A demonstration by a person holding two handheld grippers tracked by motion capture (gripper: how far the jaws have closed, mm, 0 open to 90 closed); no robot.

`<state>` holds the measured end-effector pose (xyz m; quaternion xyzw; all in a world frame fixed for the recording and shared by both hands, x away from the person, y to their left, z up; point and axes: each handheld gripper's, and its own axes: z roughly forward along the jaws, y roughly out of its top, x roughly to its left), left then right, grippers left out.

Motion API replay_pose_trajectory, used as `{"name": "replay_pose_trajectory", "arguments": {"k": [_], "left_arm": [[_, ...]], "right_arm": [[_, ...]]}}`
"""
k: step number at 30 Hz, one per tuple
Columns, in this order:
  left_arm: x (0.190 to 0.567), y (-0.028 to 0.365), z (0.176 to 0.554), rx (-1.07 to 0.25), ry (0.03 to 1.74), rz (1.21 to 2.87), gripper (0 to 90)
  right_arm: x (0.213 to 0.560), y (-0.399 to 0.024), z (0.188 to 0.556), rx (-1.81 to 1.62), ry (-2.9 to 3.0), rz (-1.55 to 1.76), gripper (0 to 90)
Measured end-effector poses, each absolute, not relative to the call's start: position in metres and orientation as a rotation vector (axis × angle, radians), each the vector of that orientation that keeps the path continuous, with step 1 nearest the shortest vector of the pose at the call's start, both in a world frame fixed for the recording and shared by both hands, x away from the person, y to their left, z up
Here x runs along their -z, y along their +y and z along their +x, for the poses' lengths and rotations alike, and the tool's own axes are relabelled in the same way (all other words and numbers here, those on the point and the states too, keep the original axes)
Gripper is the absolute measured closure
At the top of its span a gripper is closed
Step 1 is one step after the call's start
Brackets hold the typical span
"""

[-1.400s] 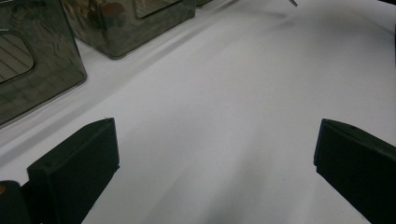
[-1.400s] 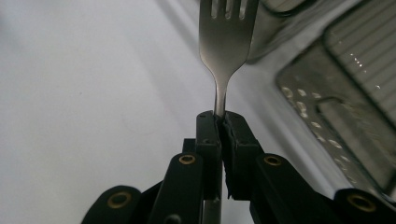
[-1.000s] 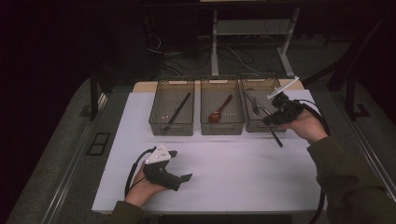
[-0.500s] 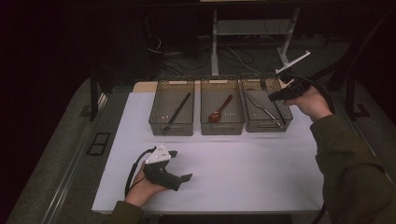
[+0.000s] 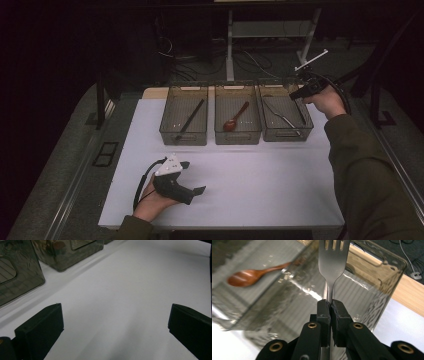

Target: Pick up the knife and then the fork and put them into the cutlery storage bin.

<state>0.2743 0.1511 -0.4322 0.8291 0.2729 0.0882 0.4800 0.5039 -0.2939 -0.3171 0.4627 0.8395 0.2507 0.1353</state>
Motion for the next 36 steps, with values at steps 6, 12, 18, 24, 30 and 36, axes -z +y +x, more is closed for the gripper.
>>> {"name": "replay_pose_trajectory", "arguments": {"k": [6, 12, 18, 24, 30, 36], "left_arm": [[0.433, 0.152, 0.275, -0.216, 0.666, 2.024, 0.0], [0.433, 0.151, 0.275, -0.215, 0.666, 2.028, 0.0], [0.435, 0.152, 0.275, -0.214, 0.670, 2.036, 0.0], [0.434, 0.153, 0.275, -0.220, 0.668, 2.039, 0.0], [0.434, 0.155, 0.276, -0.222, 0.676, 2.035, 0.0], [0.434, 0.156, 0.277, -0.231, 0.689, 2.035, 0.0]], "right_arm": [[0.343, -0.296, 0.510, -0.683, 2.456, 1.389, 84.3], [0.366, -0.296, 0.510, -0.644, 2.487, 1.415, 84.3], [0.373, -0.293, 0.510, -0.654, 2.505, 1.405, 83.6], [0.376, -0.289, 0.509, -0.646, 2.499, 1.402, 76.2], [0.373, -0.289, 0.507, -0.701, 2.472, 1.397, 63.4], [0.368, -0.293, 0.503, -0.778, 2.433, 1.382, 50.4]]}}
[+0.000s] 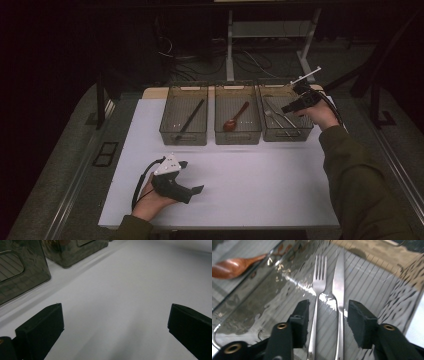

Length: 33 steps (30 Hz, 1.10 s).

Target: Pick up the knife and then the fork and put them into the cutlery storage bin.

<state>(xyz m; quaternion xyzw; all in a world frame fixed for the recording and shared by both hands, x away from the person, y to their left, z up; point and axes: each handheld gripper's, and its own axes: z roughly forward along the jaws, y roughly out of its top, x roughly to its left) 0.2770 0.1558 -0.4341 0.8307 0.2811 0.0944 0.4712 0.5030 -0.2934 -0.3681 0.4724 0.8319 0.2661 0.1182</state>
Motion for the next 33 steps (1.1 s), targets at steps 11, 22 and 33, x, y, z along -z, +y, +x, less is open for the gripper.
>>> {"name": "replay_pose_trajectory", "arguments": {"k": [11, 22, 33], "left_arm": [[0.433, 0.159, 0.278, -0.244, 0.707, 2.025, 0.0], [0.433, 0.159, 0.278, -0.229, 0.705, 2.028, 0.0], [0.434, 0.158, 0.277, -0.229, 0.703, 2.023, 0.0]], "right_arm": [[0.360, -0.302, 0.477, -0.964, 2.310, 1.332, 34.5], [0.362, -0.304, 0.439, -1.085, 2.300, 1.240, 27.6], [0.368, -0.298, 0.386, -1.189, 2.315, 1.140, 24.2]]}}
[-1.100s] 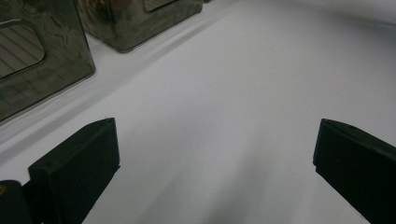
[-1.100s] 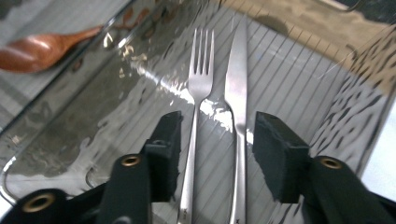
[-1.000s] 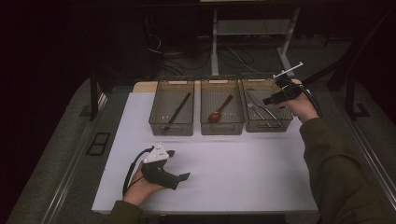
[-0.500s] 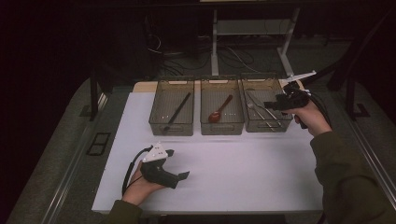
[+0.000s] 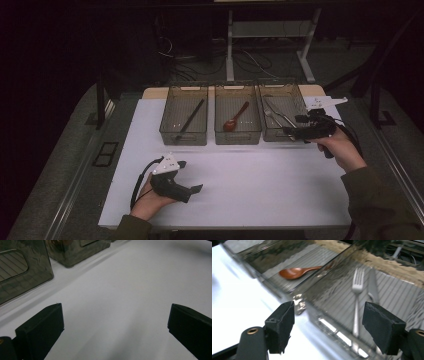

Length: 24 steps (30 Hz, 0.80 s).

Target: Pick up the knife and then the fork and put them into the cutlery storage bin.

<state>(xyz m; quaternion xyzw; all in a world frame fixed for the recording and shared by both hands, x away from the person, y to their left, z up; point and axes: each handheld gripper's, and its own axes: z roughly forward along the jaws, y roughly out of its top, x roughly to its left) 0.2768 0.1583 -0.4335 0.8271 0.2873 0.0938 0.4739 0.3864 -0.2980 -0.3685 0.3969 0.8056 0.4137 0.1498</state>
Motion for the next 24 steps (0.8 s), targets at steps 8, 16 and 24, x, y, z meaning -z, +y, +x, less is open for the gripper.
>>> {"name": "replay_pose_trajectory", "arguments": {"k": [8, 16, 24], "left_arm": [[0.434, 0.158, 0.276, -0.227, 0.706, 2.021, 0.0], [0.434, 0.157, 0.276, -0.226, 0.705, 2.022, 0.0], [0.433, 0.156, 0.275, -0.230, 0.697, 2.025, 0.0]], "right_arm": [[0.382, -0.295, 0.351, -1.235, 2.320, 1.094, 20.2], [0.401, -0.292, 0.321, -1.282, 2.306, 1.056, 18.9], [0.414, -0.291, 0.297, -1.358, 2.275, 1.037, 18.5]]}}
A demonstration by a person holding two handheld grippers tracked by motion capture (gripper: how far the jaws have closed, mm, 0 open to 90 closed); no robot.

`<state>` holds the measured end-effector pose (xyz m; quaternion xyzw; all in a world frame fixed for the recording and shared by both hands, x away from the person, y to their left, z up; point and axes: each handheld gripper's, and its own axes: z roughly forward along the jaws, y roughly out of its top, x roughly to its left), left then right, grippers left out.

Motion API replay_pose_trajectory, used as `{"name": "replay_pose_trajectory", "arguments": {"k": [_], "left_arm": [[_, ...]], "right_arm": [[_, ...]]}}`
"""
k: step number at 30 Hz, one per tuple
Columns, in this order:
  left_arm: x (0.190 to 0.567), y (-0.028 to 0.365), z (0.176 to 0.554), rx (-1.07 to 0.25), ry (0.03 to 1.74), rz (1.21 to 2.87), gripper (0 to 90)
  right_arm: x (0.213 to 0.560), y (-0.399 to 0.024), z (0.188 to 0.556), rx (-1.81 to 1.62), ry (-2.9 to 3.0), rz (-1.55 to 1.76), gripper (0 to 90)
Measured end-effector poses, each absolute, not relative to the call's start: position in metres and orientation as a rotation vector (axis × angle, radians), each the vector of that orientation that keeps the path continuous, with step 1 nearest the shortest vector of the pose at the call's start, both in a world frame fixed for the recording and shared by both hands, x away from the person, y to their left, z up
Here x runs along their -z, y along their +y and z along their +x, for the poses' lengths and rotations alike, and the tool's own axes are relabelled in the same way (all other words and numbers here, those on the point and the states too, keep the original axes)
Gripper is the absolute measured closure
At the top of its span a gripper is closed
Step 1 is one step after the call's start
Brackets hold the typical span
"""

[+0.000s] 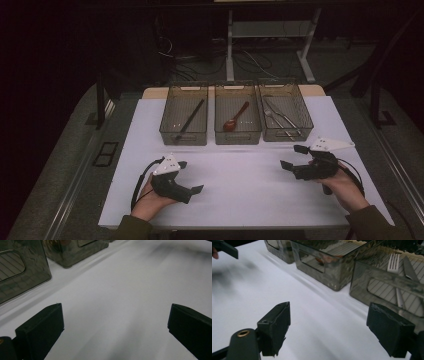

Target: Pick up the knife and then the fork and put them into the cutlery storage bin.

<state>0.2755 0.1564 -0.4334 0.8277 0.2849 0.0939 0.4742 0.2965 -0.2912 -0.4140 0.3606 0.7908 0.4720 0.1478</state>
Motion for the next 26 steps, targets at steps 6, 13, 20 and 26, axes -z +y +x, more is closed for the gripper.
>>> {"name": "replay_pose_trajectory", "arguments": {"k": [6, 13, 20, 26], "left_arm": [[0.433, 0.156, 0.275, -0.229, 0.694, 2.024, 0.0], [0.433, 0.155, 0.274, -0.227, 0.690, 2.025, 0.0], [0.433, 0.154, 0.274, -0.226, 0.684, 2.029, 0.0], [0.433, 0.154, 0.274, -0.226, 0.682, 2.028, 0.0]], "right_arm": [[0.427, -0.289, 0.279, -1.378, 2.287, 1.018, 17.7], [0.437, -0.292, 0.264, -1.368, 2.309, 1.025, 15.9], [0.445, -0.296, 0.260, -1.361, 2.317, 1.035, 15.9], [0.444, -0.296, 0.260, -1.369, 2.315, 1.026, 15.9]]}}
